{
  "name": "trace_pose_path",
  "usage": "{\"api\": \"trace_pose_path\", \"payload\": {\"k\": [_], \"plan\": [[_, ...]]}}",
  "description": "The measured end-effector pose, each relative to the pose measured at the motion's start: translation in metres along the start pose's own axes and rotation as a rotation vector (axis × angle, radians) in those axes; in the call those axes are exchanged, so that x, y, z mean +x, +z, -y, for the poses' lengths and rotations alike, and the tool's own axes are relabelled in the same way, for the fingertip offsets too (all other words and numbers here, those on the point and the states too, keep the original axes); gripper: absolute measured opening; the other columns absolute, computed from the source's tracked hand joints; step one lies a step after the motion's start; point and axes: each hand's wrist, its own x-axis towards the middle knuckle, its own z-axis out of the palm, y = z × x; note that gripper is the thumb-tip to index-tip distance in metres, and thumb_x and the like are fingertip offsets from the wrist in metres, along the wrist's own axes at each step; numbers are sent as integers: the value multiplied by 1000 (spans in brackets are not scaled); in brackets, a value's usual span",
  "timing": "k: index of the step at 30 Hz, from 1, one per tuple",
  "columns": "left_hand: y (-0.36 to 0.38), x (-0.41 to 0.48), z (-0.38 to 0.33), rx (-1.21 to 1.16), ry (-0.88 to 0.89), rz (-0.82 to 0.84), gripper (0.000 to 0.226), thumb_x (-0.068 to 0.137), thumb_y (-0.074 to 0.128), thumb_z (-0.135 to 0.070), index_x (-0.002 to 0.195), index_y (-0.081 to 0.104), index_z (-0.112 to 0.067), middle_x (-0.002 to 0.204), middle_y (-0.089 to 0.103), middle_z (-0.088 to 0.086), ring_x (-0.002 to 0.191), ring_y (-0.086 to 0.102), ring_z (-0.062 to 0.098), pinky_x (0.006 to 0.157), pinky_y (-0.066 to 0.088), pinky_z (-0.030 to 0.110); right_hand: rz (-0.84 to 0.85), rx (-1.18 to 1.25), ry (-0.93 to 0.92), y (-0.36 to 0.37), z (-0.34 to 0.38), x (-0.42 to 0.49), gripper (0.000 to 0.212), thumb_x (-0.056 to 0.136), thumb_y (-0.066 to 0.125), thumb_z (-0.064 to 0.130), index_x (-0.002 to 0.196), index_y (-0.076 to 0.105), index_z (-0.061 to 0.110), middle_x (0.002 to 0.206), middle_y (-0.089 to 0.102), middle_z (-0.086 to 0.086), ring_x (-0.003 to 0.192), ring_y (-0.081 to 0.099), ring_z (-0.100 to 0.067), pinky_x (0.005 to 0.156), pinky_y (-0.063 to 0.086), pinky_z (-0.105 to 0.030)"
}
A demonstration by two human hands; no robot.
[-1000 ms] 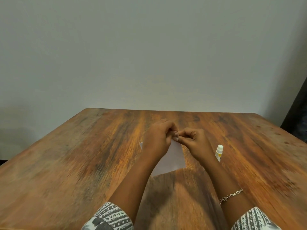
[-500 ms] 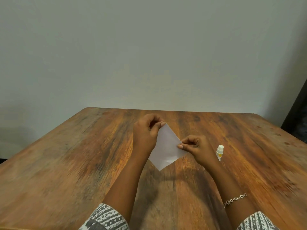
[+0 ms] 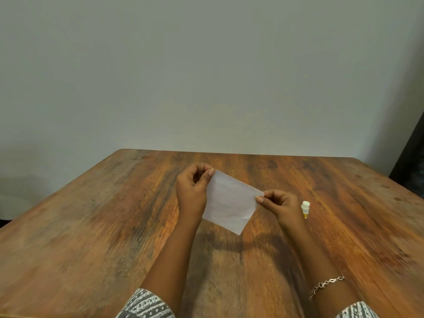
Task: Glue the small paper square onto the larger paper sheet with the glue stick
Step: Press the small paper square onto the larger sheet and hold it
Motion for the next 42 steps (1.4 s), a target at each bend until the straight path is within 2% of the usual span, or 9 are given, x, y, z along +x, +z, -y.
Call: {"api": "trace_pose_path", "payload": {"k": [5, 8, 10, 14, 17, 24, 31, 37, 42], "plan": [[0, -5, 7, 27, -38, -62, 17, 85, 61, -4, 76, 61, -20, 76, 62, -6, 70, 57, -2, 67, 47, 16, -62, 14, -31, 3, 2, 0, 12, 80, 64, 5, 70, 65, 12, 73, 65, -3, 69, 62, -10, 59, 52, -11], [1, -7, 3, 287, 248, -107, 8, 83, 59, -8, 89, 63, -10, 87, 61, -4, 77, 54, 3, 69, 42, 9, -70, -47, -87, 5, 3, 0, 13, 79, 65, 7, 69, 65, 15, 73, 66, -3, 73, 63, -16, 60, 52, -15], [6, -8, -1, 433, 428, -12, 10, 80, 58, -9, 88, 64, -7, 88, 60, -4, 79, 53, 3, 67, 42, 11, -67, -109, -121, 7, 3, 0, 8, 79, 66, 9, 71, 66, 11, 74, 67, -5, 75, 64, -20, 64, 53, -22], [23, -15, -5, 559, 526, 270, 6, 79, 63, -11, 84, 64, -9, 86, 65, 6, 76, 55, 11, 59, 39, 13, -37, -210, -198, 11, 7, 0, 8, 78, 68, 8, 76, 68, 1, 75, 68, -10, 76, 63, -23, 69, 51, -30], [30, -17, -1, 557, 530, 390, 14, 82, 55, -20, 83, 63, -9, 85, 64, 5, 77, 59, 18, 60, 47, 27, -21, -264, -246, 14, 13, -2, 2, 77, 68, 7, 75, 69, 8, 71, 65, 0, 74, 62, -18, 66, 48, -23], [29, -14, -5, 579, 427, 465, 4, 81, 61, -3, 80, 62, -6, 83, 65, 6, 76, 58, 21, 65, 50, 40, 11, -297, -269, 15, 19, -3, 3, 76, 69, 6, 74, 69, 4, 72, 65, -8, 75, 62, -26, 69, 49, -42], [22, -9, -10, 479, 377, 364, 3, 81, 63, 0, 79, 65, -1, 78, 68, 11, 69, 58, 18, 59, 46, 28, 101, -295, -191, 15, 16, -4, 2, 77, 69, 9, 77, 70, 11, 74, 65, 2, 77, 62, -16, 70, 51, -36], [15, -1, -13, 411, 334, 287, 4, 82, 64, -4, 81, 65, -1, 75, 61, -1, 63, 47, -6, 57, 40, 9, 126, -281, -137, 11, 10, -9, 15, 77, 68, 7, 69, 64, 19, 70, 61, 8, 71, 58, -9, 64, 46, -23], [8, 4, -12, 334, 264, 266, 6, 83, 62, -3, 77, 64, -1, 69, 58, -9, 67, 55, -8, 61, 41, 7, 150, -281, -109, 7, 5, -9, 20, 77, 69, 7, 67, 64, 24, 70, 64, 5, 72, 61, -16, 68, 50, -31]]}}
